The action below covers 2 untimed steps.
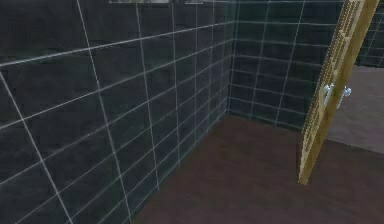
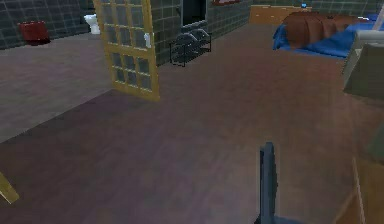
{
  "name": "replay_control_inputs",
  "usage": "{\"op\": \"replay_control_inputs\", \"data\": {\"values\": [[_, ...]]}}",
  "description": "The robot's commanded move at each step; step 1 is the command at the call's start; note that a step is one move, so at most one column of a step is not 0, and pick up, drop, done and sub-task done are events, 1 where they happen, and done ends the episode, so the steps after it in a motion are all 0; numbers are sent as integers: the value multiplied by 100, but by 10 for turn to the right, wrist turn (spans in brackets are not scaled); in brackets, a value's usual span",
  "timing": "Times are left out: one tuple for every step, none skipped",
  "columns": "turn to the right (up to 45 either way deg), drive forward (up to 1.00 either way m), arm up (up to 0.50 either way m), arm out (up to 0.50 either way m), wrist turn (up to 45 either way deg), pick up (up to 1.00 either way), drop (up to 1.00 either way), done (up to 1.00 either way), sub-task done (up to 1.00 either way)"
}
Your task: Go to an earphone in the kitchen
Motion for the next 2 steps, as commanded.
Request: {"op": "replay_control_inputs", "data": {"values": [[-30,0,0,0,0,0,0,0,0],[0,45,0,0,0,0,0,0,0]]}}
